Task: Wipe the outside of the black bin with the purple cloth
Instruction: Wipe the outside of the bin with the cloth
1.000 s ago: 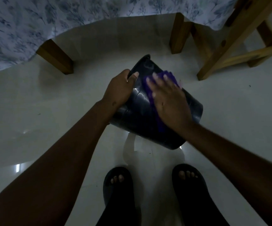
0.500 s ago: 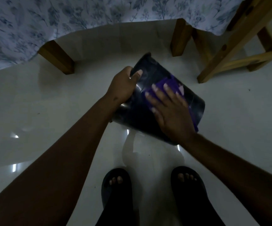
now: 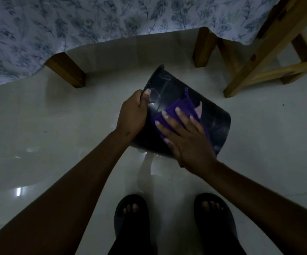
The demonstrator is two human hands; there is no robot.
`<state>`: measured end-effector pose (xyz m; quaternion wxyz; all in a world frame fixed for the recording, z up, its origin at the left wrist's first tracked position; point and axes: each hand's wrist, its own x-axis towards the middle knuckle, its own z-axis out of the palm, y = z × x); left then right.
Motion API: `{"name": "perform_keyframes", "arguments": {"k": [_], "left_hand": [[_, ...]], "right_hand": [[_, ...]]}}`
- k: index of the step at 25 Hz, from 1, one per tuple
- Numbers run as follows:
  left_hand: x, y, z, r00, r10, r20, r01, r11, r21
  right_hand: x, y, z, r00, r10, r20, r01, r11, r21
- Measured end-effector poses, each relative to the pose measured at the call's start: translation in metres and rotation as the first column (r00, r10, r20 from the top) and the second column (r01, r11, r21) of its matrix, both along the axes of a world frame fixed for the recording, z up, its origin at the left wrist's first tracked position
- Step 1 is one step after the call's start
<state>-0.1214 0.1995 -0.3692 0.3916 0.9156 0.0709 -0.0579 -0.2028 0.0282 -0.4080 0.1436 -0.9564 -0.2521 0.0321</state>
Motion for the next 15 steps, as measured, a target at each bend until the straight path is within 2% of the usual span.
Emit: {"name": "perform_keyframes", "arguments": {"k": [1,3,5,7,8,10,12,14,15], "left_hand": [[-0.003,0.000,0.001,1.000,0.009,0.001,-0.009,1.000,-0.019],[-0.012,0.001,0.003,0.999,0.034,-0.015,-0.035,0.998,-0.046],[-0.024,0.003,0.002,0.999,0.041,-0.017,-0.042,0.998,-0.043],[-0.025,0.006,0.005,0.999,0.032,-0.022,-0.032,0.999,-0.006],[-0.019,0.009,0.006,0.999,0.019,-0.036,-0.017,0.999,0.033],[-0.002,0.012,0.006,0.997,-0.025,-0.070,0.035,0.990,0.134],[0.015,0.009,0.007,0.994,-0.024,-0.111,0.045,0.980,0.195],[0.023,0.005,0.013,0.988,-0.003,-0.154,0.028,0.987,0.157],[0.022,0.007,0.017,0.982,-0.017,-0.191,0.030,0.997,0.070]], "right_hand": [[0.016,-0.002,0.002,1.000,-0.018,-0.006,0.018,1.000,0.007],[0.060,-0.002,0.009,0.983,-0.181,-0.039,0.183,0.979,0.085],[0.111,-0.015,0.009,0.903,-0.320,-0.287,0.380,0.906,0.188],[0.134,-0.028,0.002,0.756,-0.322,-0.570,0.490,0.856,0.167],[0.130,-0.030,0.000,0.714,-0.312,-0.626,0.513,0.842,0.166],[0.103,-0.026,-0.004,0.719,-0.296,-0.628,0.543,0.803,0.244],[0.069,-0.016,-0.005,0.830,-0.270,-0.488,0.462,0.823,0.331],[0.046,-0.012,-0.002,0.921,-0.261,-0.291,0.347,0.889,0.299],[0.045,-0.012,0.000,0.937,-0.251,-0.244,0.318,0.902,0.293]]}}
